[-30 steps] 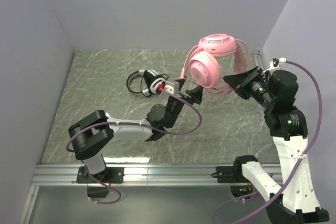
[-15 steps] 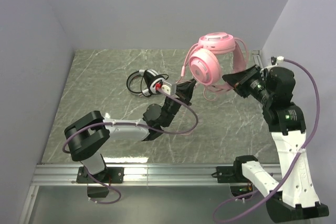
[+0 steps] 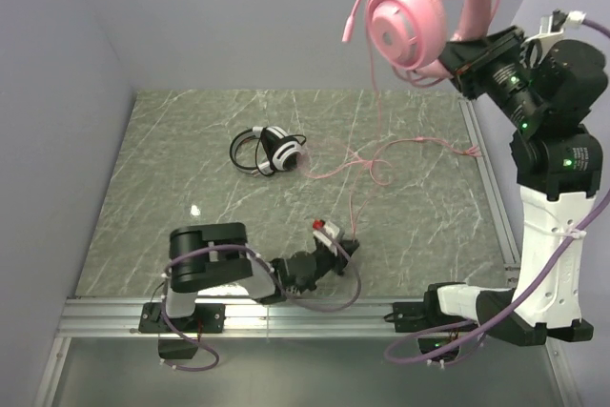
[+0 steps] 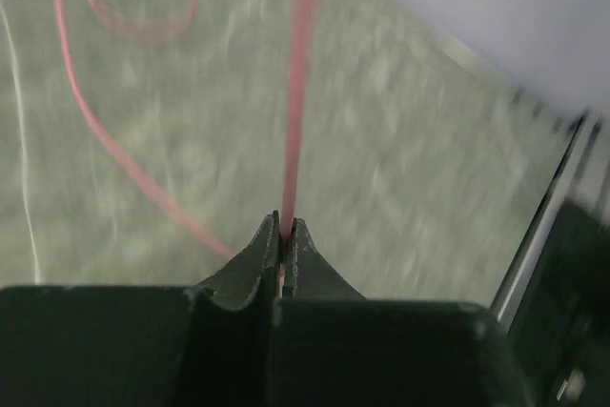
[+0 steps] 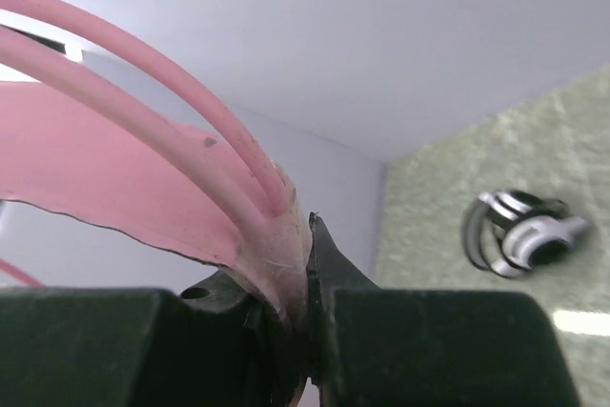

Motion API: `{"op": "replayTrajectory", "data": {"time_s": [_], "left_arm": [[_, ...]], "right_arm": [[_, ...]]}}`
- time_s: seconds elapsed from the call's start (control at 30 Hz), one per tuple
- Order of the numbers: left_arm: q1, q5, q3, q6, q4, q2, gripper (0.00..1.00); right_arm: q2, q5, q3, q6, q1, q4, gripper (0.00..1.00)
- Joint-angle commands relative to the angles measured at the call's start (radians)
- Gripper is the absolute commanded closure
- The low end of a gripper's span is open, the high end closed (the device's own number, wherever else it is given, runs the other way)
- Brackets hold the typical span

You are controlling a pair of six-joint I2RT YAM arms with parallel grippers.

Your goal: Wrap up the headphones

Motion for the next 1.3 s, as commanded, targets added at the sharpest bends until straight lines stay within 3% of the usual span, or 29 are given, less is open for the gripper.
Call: {"op": "replayTrajectory", "data": {"time_s": [0.0, 0.13, 0.3, 0.33, 0.37, 0.4, 0.43, 0.47, 0.63, 0.73, 0.9, 1.03, 1.07, 1.17, 1.27], "left_arm": [[-0.068, -0.103, -0.079, -0.114, 0.540, 0.073, 1.00], [-0.188, -0.279, -0.200, -0.171, 0.540, 0.082, 1.00], [-0.235, -0.305, -0.272, -0.274, 0.540, 0.067, 0.99], [-0.237, -0.295, -0.274, -0.263, 0.540, 0.061, 0.92], [-0.237, -0.291, -0.277, -0.250, 0.537, 0.038, 0.79], [-0.238, -0.303, -0.278, -0.240, 0.506, 0.016, 0.34], [-0.240, -0.303, -0.280, -0.237, 0.474, -0.014, 0.01], [-0.240, -0.297, -0.277, -0.210, 0.422, -0.093, 0.01], [-0.254, -0.373, -0.211, -0.184, -0.199, -0.413, 0.01], [-0.272, -0.387, -0.209, -0.134, -0.348, -0.571, 0.01], [-0.272, -0.516, -0.294, -0.227, -0.560, -0.924, 0.01], [-0.168, -0.363, -0.275, -0.084, -0.638, -1.149, 0.01], [-0.148, -0.267, -0.271, 0.001, -0.608, -1.197, 0.01], [-0.058, -0.096, -0.203, 0.132, -0.598, -1.190, 0.01], [0.019, 0.039, -0.075, 0.200, -0.630, -1.077, 0.01]], "right_arm": [[0.019, -0.018, 0.147, 0.130, -0.011, 0.071, 1.00], [0.049, -0.038, 0.214, 0.187, -0.055, 0.108, 1.00], [0.069, -0.088, 0.239, 0.230, -0.121, 0.125, 1.00], [0.068, -0.088, 0.233, 0.233, -0.124, 0.125, 1.00], [0.066, -0.090, 0.230, 0.231, -0.126, 0.126, 1.00], [0.060, -0.090, 0.222, 0.228, -0.128, 0.126, 1.00], [0.055, -0.090, 0.207, 0.224, -0.128, 0.123, 1.00], [0.048, -0.090, 0.193, 0.216, -0.128, 0.126, 1.00], [0.000, -0.077, 0.082, 0.176, -0.128, 0.120, 1.00], [-0.037, -0.076, -0.019, 0.161, -0.129, 0.140, 1.00], [-0.116, -0.051, -0.170, 0.116, -0.128, 0.169, 1.00], [-0.187, -0.044, -0.307, 0.078, -0.128, 0.169, 1.00], [-0.220, -0.042, -0.334, 0.075, -0.126, 0.174, 1.00], [-0.280, -0.048, -0.426, 0.069, -0.125, 0.183, 1.00], [-0.311, -0.048, -0.475, 0.047, -0.121, 0.156, 1.00]]}}
